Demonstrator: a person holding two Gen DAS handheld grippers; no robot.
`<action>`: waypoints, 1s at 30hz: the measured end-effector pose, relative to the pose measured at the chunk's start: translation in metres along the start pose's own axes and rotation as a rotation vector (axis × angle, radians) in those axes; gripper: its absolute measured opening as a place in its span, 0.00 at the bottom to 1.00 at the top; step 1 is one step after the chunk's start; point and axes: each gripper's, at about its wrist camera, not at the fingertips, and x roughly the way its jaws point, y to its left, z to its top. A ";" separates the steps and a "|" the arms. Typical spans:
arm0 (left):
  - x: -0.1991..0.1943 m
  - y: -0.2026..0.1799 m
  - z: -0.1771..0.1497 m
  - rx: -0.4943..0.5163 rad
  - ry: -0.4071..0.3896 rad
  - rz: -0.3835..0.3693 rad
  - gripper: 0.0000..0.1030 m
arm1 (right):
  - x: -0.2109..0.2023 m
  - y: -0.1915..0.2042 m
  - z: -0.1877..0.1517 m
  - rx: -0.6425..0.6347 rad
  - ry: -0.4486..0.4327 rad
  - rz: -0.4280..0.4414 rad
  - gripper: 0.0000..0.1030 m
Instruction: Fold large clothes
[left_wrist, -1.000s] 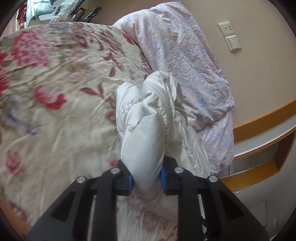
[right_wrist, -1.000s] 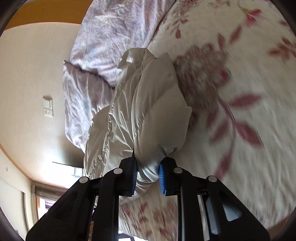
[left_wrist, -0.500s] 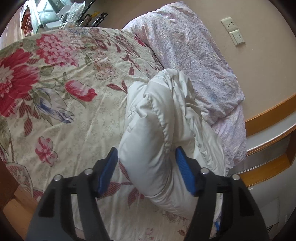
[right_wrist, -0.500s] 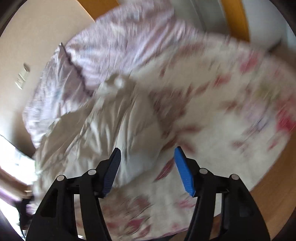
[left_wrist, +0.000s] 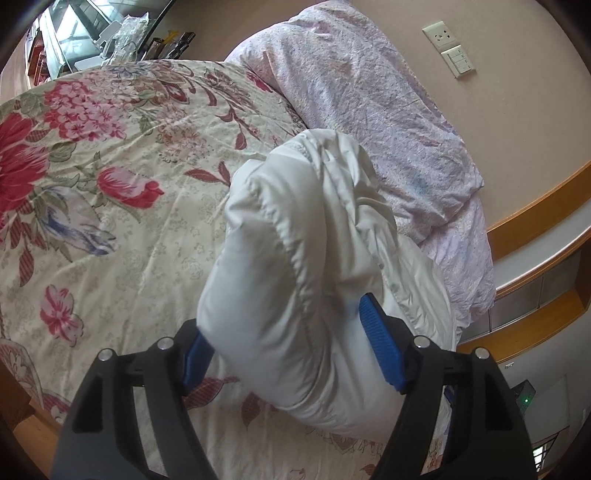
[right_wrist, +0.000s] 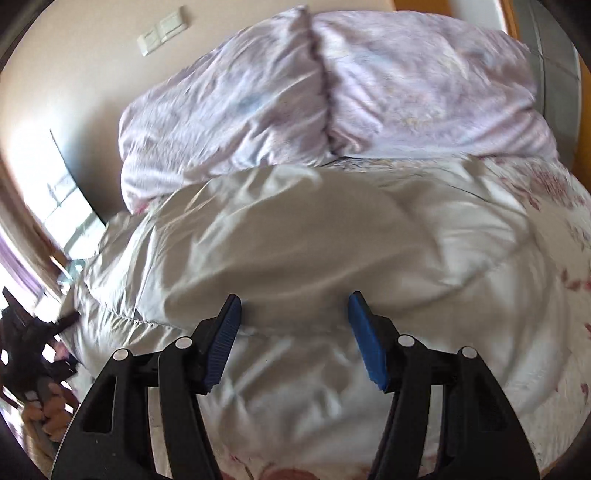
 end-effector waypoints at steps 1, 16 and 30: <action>0.001 -0.001 0.001 -0.001 0.000 -0.001 0.72 | 0.002 0.003 -0.002 -0.017 -0.006 -0.013 0.62; 0.018 0.002 0.012 -0.056 -0.018 -0.046 0.72 | 0.047 0.020 -0.022 -0.101 0.041 -0.101 0.71; 0.013 0.001 0.022 -0.069 -0.042 -0.115 0.37 | 0.054 0.020 -0.023 -0.096 0.061 -0.108 0.71</action>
